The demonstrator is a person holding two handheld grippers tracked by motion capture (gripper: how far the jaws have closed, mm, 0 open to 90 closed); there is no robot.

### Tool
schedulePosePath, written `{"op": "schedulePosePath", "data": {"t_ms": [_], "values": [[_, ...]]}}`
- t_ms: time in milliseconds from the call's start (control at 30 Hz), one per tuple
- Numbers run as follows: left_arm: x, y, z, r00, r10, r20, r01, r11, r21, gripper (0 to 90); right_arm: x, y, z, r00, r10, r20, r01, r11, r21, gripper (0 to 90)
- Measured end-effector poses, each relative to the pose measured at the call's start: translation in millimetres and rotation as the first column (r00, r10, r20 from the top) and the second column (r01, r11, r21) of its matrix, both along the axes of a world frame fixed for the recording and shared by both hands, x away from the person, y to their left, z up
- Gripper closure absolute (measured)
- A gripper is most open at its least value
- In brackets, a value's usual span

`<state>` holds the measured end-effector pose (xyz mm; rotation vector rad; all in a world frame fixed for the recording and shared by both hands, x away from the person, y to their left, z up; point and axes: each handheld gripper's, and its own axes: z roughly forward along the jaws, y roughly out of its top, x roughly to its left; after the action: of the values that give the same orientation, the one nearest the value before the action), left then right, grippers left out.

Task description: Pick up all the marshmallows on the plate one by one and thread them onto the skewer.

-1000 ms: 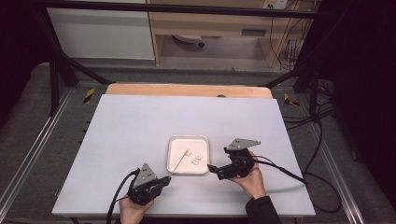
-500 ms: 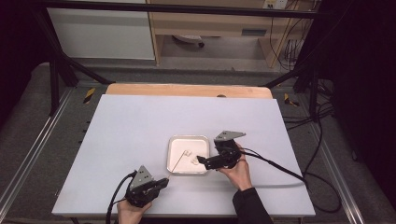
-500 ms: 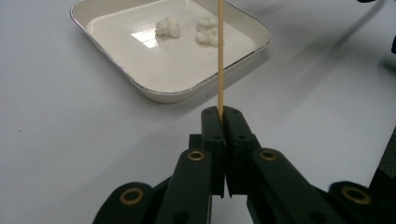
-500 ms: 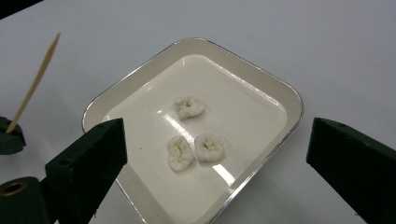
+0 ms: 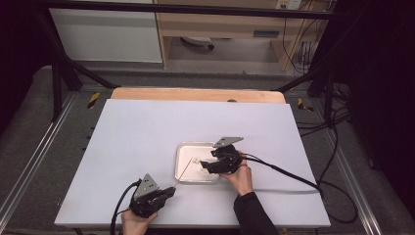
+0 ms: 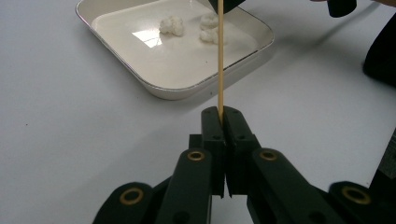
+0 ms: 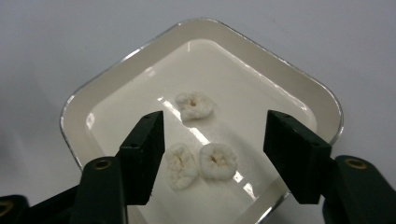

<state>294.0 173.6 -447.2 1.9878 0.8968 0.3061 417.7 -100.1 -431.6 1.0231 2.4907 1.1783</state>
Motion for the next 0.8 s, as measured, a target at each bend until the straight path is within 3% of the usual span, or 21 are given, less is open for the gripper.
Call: {"op": "schedulePosePath", "data": {"t_ms": [133, 267, 533, 800], "values": [[0.7, -0.4, -0.5, 1.0000, -0.002, -0.003, 0.002, 1.0000, 0.001, 88.2, 3.3, 1.6, -8.2, 0.9996, 0.013, -0.023, -0.014, 0.9990, -0.042, 48.4], [0.1, -1.5, -0.6, 1.0000, -0.005, -0.004, 0.005, 1.0000, -0.001, 88.2, 4.2, 2.3, -11.7, 0.9997, 0.017, -0.018, -0.018, 0.9981, -0.060, 54.2], [0.1, -1.2, -0.6, 1.0000, -0.009, -0.005, 0.009, 1.0000, -0.001, 88.2, 7.6, 0.2, -11.1, 0.9997, 0.006, -0.026, -0.007, 0.9993, -0.036, 62.3], [-0.6, -1.5, -0.3, 0.9999, -0.010, -0.002, 0.010, 0.9999, -0.002, 88.2, 7.6, -1.4, -11.7, 0.9991, 0.008, -0.041, -0.010, 0.9986, -0.052, 68.1]]}}
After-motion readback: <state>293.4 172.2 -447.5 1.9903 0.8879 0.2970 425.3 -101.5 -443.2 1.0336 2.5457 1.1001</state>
